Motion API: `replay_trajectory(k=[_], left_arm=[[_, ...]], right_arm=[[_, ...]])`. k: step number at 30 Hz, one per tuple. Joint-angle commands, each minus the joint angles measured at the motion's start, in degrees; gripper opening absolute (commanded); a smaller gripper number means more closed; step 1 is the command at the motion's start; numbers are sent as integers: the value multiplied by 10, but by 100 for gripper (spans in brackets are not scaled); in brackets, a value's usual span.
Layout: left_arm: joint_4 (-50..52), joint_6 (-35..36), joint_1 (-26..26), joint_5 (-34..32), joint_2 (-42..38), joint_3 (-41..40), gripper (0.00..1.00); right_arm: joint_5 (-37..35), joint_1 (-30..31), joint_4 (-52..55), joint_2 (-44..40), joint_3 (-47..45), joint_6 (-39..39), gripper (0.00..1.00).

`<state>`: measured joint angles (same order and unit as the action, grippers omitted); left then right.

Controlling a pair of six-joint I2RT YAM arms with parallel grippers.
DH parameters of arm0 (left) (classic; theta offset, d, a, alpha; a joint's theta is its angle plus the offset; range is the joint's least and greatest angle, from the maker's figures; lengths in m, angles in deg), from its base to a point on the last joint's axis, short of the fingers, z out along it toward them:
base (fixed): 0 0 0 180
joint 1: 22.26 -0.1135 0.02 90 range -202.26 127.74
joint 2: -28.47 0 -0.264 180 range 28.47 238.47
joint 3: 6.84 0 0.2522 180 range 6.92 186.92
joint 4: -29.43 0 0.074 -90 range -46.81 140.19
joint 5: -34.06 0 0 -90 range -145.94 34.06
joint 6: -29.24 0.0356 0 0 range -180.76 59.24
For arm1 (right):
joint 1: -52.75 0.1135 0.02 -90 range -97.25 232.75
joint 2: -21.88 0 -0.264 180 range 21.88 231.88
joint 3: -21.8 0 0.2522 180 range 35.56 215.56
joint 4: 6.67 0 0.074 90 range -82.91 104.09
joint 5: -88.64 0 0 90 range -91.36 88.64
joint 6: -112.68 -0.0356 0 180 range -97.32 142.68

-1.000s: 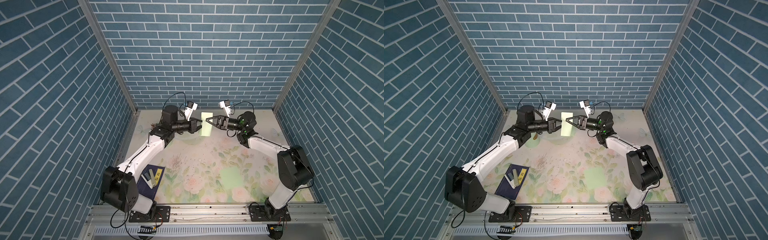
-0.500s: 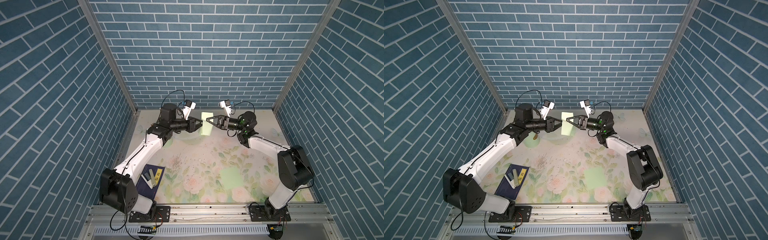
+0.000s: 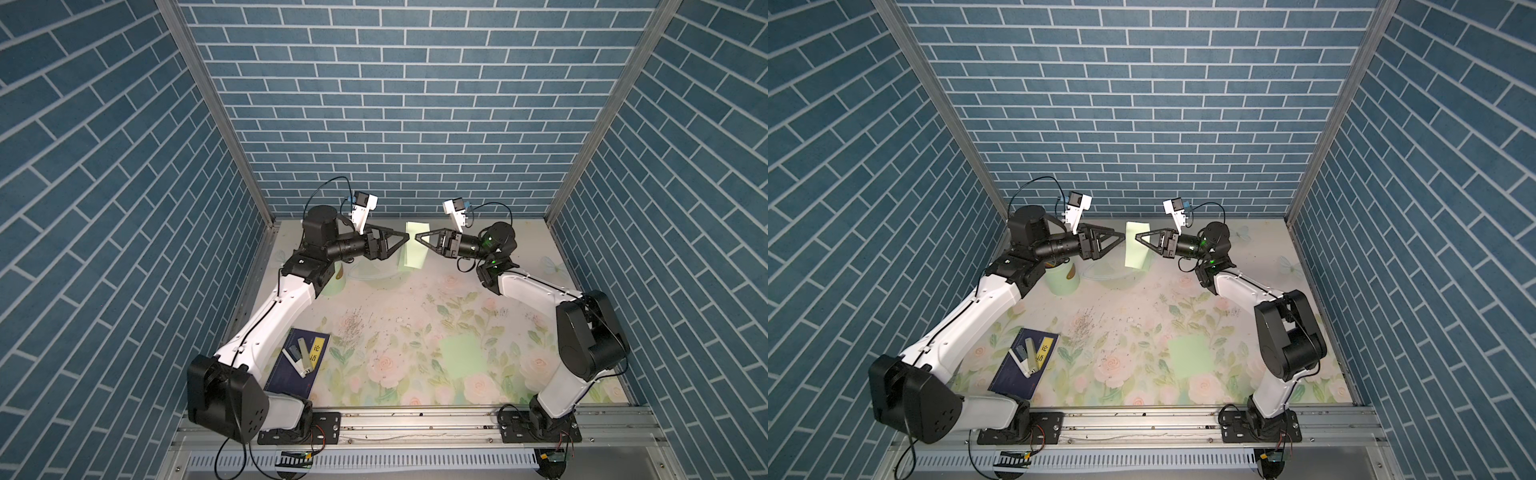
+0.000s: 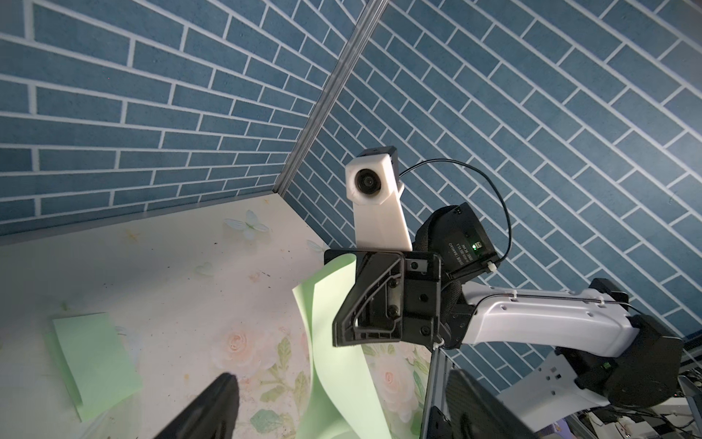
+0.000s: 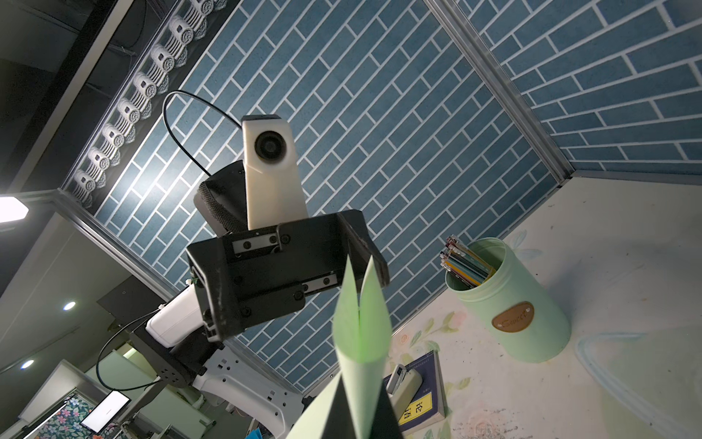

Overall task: Fold the square paper along the opposite sides
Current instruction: Fold the paper.

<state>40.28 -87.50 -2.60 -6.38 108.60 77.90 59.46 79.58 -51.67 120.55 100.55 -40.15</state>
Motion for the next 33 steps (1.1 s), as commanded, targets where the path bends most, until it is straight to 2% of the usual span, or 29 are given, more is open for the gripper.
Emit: replay_trajectory(k=[1,3,10,13,19,24,25,27,29,31,33], left_arm=[[-15,4,11,5,33,1,90],[-19,8,15,12,44,5,84],[-46,4,27,41,57,14,27],[-48,0,28,41,56,12,14],[-68,-10,28,48,47,-1,0],[-87,-21,27,50,44,-9,0],[-89,-23,27,50,43,-10,0],[-96,-31,27,49,43,-10,0],[-111,-46,26,48,41,-11,0],[-122,-55,25,45,37,-11,0],[-130,-59,25,39,33,-11,0]], right_arm=[[1,-1,-29,-21,22,-8,7],[1,-1,-33,-23,23,-11,7],[0,-1,-36,-21,23,-15,7],[-1,-1,-36,-18,24,-15,7],[-2,-1,-36,-11,31,-18,7],[0,-1,-36,-9,32,-18,8],[2,-1,-37,-10,32,-18,12],[4,-1,-37,-12,29,-16,25],[5,-1,-40,-17,19,-14,47],[1,0,-48,-22,4,-14,57],[2,3,-55,-28,-9,-14,61]])
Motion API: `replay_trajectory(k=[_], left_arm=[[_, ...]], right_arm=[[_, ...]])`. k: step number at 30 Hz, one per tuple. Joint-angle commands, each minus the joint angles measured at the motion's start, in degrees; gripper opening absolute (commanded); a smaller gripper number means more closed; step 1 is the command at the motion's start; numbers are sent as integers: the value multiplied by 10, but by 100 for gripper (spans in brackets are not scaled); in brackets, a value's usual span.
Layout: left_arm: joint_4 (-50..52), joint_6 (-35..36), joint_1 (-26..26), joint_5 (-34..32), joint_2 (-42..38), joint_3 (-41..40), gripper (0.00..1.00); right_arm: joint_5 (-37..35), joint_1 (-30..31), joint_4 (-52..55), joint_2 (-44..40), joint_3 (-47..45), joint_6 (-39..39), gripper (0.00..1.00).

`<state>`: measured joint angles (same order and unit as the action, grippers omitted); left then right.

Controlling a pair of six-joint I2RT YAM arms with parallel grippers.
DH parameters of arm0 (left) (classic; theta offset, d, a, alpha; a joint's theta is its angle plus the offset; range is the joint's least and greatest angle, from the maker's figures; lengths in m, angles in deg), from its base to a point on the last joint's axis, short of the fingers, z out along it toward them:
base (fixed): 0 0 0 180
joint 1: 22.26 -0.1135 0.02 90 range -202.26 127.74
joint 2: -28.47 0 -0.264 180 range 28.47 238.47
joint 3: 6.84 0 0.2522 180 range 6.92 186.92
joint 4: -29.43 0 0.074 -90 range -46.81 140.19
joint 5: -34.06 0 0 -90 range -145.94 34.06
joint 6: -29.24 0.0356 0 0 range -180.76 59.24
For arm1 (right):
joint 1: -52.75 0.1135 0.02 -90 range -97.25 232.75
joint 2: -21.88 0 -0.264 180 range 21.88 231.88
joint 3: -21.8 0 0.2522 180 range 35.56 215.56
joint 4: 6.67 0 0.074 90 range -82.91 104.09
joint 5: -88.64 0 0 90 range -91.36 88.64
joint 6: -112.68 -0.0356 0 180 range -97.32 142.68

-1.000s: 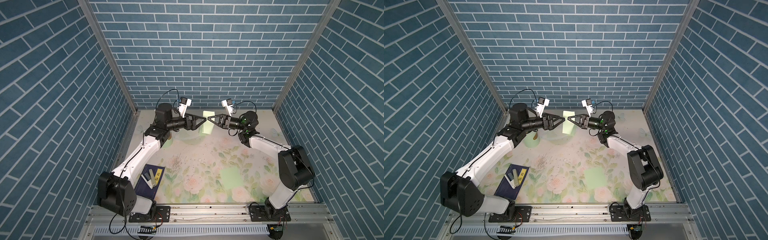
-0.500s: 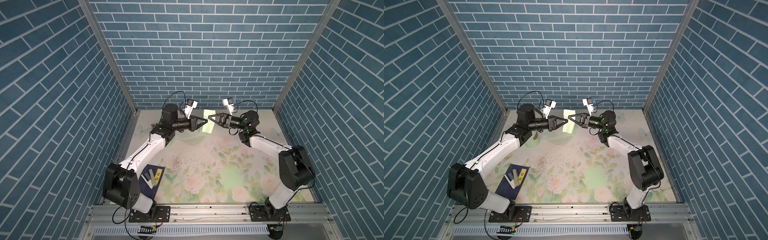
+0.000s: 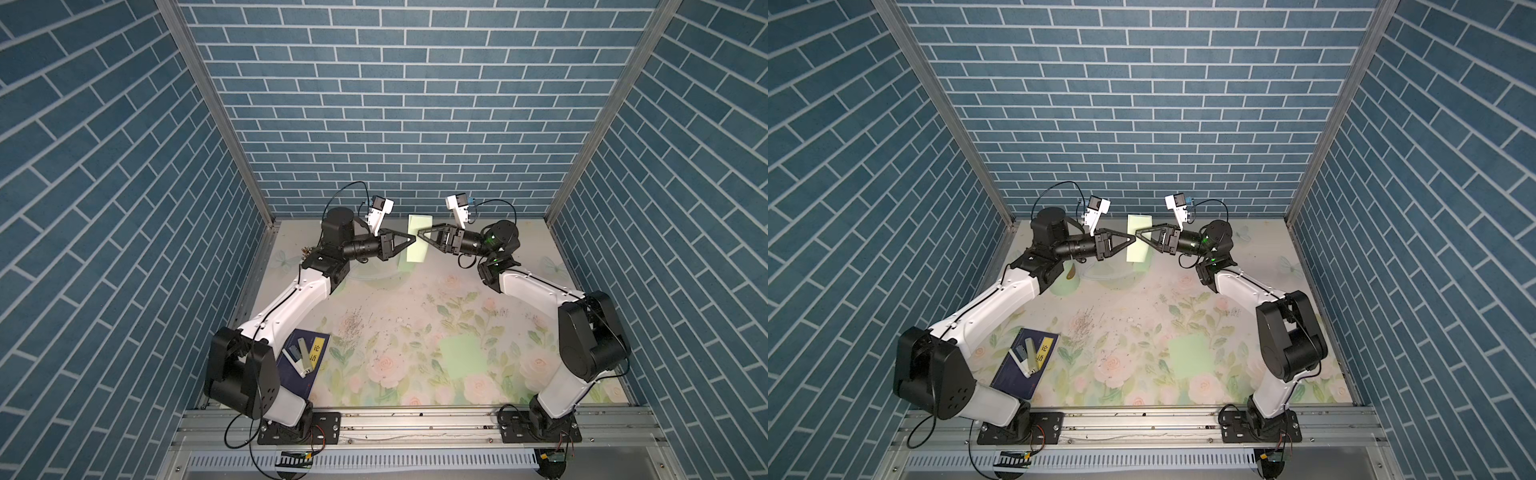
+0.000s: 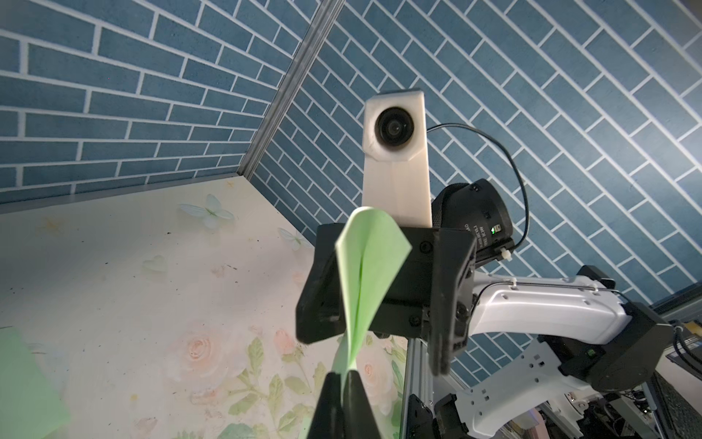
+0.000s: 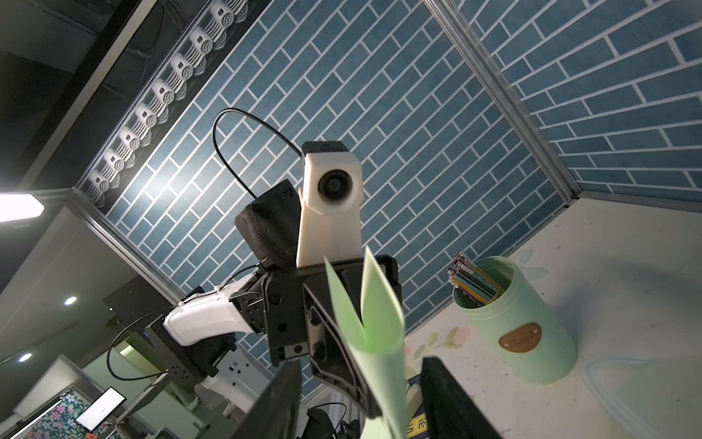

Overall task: Fold the square paper along the opposite sides
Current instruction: Fold the paper.

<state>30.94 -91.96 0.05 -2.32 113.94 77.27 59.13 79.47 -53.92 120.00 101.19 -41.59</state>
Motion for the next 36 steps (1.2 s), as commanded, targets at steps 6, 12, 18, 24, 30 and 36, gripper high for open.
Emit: replay_trajectory(k=[6,12,18,24,30,36], left_arm=[[-46,-21,-7,-9,-23,-6,0],[-45,-22,-13,-10,-21,-7,0],[-40,-20,-18,-10,-26,-10,0],[-37,-19,-19,-9,-29,-8,0],[-40,-22,-19,4,-33,-11,0],[-46,-24,-16,11,-49,-31,0]], right_arm=[[6,16,-49,-38,-52,-5,64],[16,16,-127,-38,-74,-55,34],[23,14,-156,-38,-90,-74,14],[24,11,-153,-41,-97,-74,10],[22,8,-148,-41,-85,-73,46],[-1,-2,-118,-22,-29,-64,63]])
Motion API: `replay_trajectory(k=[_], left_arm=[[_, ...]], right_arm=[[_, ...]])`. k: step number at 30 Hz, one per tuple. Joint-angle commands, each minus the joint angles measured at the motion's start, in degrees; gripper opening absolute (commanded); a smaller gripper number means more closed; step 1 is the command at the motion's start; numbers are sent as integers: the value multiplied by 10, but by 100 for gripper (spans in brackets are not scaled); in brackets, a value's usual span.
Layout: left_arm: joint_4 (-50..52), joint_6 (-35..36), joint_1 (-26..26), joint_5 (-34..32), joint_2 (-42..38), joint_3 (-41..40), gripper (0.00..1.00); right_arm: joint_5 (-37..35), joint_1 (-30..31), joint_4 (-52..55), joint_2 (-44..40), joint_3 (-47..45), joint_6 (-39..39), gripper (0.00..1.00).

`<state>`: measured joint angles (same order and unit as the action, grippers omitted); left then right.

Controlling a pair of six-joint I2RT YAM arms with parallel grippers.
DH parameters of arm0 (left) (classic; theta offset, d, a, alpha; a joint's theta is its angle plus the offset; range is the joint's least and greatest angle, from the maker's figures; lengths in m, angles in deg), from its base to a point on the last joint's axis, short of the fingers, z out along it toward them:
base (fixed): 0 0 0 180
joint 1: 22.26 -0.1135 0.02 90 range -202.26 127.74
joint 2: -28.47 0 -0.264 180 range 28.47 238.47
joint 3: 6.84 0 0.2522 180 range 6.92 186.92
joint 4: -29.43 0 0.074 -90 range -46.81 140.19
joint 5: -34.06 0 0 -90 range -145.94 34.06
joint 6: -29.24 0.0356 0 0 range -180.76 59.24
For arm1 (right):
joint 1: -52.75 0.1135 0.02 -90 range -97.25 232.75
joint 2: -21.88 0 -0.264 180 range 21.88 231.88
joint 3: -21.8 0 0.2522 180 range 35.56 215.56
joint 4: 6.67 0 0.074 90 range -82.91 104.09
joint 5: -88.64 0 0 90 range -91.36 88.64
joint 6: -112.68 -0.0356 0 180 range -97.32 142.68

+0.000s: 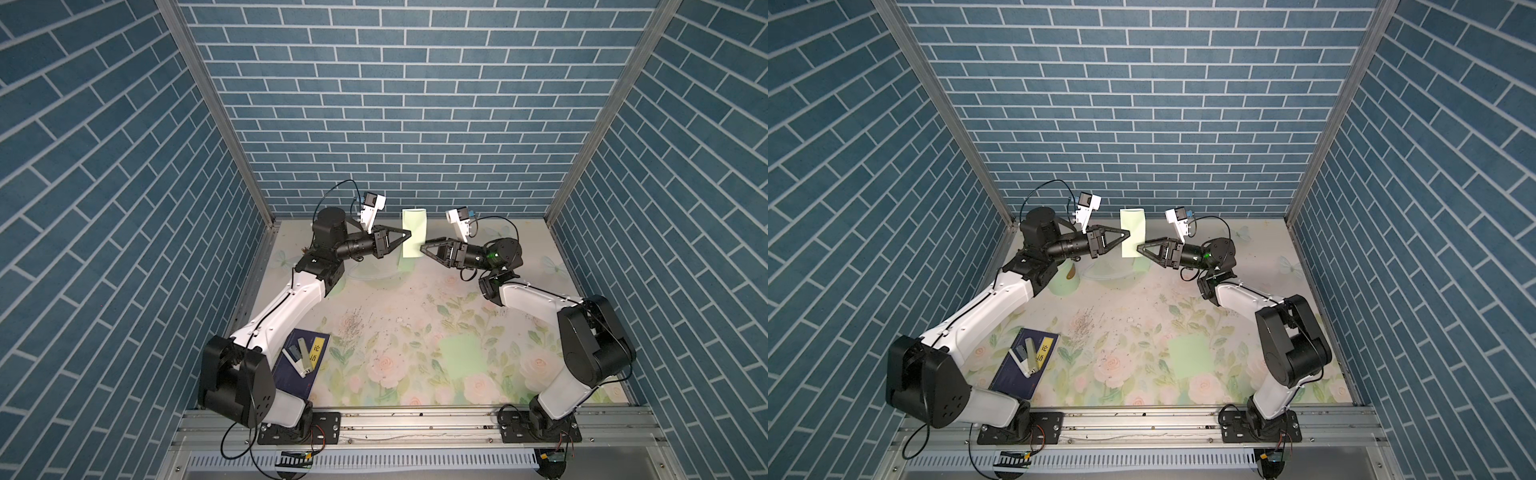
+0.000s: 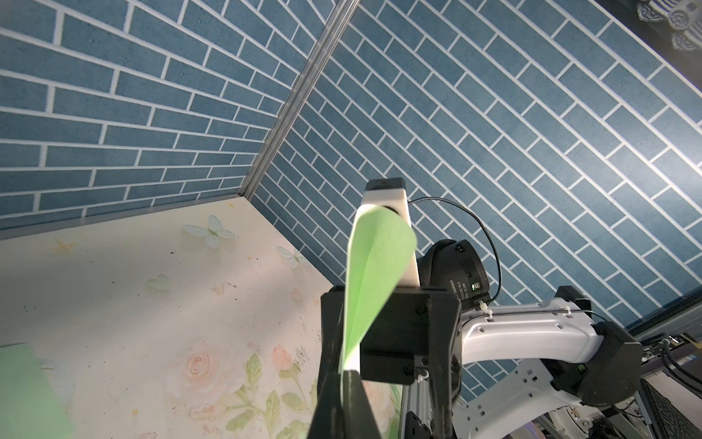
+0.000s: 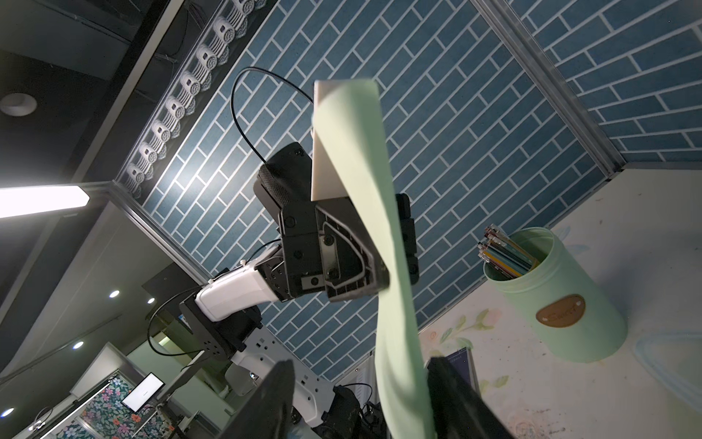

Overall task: Fold the square paper along the opposite sides
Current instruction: Fold the paper.

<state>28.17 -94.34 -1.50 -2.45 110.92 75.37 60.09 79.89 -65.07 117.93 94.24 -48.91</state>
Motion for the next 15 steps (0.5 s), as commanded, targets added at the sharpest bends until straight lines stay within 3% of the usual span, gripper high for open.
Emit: replay_trajectory(k=[1,7,15], left_arm=[[-19,0,1,13,-21,-15,0],[-17,4,2,13,-30,-29,0],[-4,16,2,13,-29,-27,0]], right_arm=[[-15,-7,-3,7,54,8,63],[-30,-7,-5,47,125,-13,58],[-29,-8,-24,59,134,-33,33]])
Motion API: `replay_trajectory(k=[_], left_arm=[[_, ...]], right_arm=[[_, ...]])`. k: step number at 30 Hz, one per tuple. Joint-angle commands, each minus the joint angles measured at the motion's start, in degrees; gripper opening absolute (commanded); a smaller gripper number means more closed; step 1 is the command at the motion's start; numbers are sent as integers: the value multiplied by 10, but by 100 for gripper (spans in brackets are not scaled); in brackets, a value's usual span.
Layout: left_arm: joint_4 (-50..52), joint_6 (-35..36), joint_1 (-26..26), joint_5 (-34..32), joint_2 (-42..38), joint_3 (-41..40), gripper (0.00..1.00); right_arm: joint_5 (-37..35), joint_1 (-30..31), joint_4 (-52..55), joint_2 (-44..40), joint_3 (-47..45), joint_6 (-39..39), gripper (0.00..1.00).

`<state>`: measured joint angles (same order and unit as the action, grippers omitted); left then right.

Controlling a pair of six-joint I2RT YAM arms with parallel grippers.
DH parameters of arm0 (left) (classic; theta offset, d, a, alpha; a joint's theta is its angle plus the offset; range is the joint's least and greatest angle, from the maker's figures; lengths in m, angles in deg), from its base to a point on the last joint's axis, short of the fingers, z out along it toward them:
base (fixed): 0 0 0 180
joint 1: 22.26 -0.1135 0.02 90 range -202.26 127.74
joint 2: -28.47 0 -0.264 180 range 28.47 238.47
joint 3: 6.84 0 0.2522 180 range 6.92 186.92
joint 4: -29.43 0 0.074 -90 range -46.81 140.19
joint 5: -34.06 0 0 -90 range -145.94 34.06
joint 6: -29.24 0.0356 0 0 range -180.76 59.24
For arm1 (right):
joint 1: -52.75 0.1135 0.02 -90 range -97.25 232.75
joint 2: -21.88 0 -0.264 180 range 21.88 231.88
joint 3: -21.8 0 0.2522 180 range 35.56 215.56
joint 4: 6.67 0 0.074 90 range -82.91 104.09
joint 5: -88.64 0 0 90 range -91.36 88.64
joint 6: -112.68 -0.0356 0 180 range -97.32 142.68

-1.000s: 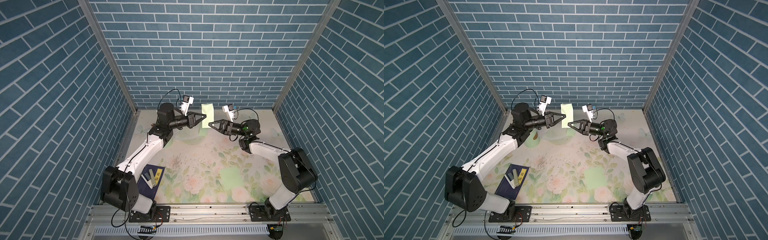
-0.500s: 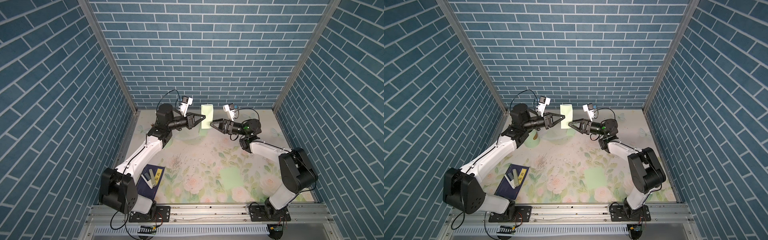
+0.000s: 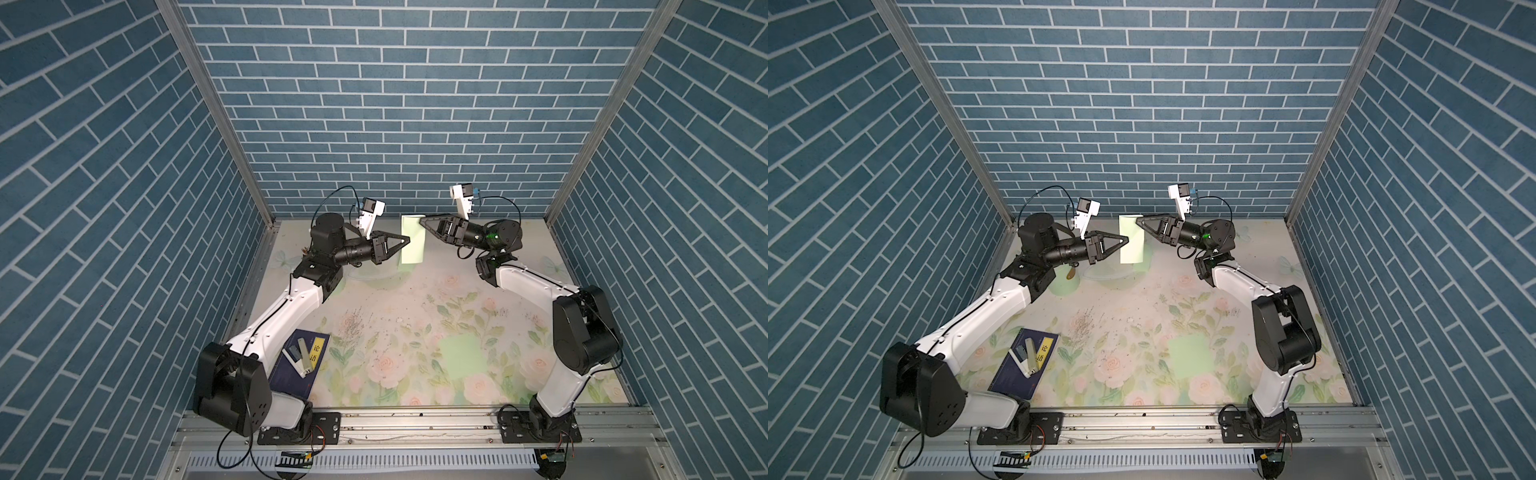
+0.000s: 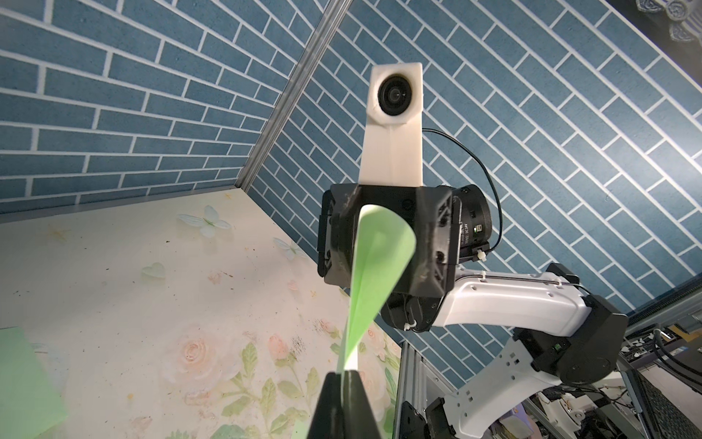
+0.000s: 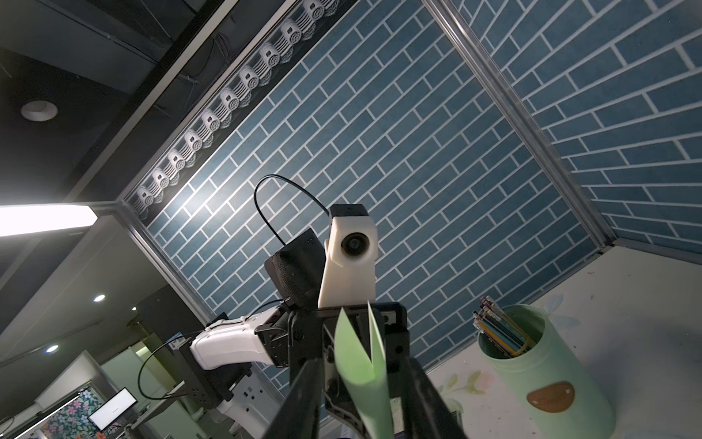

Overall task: Fold the square paper along the opposite sides
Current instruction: Fold the paper.

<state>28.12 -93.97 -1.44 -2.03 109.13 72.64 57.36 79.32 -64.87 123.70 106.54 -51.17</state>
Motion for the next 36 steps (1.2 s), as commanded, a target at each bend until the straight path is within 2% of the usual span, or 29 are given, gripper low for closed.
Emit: replay_trajectory(k=[1,6,11,13,15,18,22,28,32,33,36], left_arm=[[-4,12,1,11,-10,2,0],[-3,14,1,11,-11,0,0],[-1,15,1,10,-10,-2,1],[-1,15,1,8,-12,-2,9],[-3,15,1,4,-13,0,24],[-11,16,2,-11,-15,3,37],[-11,26,3,-25,-6,14,42],[-28,26,4,-21,8,21,42],[-52,23,5,-18,7,20,38],[-56,23,5,-17,8,20,35],[-56,24,5,-14,11,22,18]], right_arm=[[-2,-2,-25,1,10,-11,31],[-6,-4,-25,0,10,-11,11],[-8,-4,-25,0,12,-11,2],[-9,-4,-25,0,11,-11,2],[-10,-4,-25,0,10,-12,1],[-11,-3,-26,-1,8,-13,0],[-12,-2,-25,0,7,-14,0],[-13,-1,-26,0,5,-15,0],[-13,-1,-25,2,4,-17,0],[-13,-1,-26,3,5,-17,0],[-13,-1,-27,4,6,-18,0]])
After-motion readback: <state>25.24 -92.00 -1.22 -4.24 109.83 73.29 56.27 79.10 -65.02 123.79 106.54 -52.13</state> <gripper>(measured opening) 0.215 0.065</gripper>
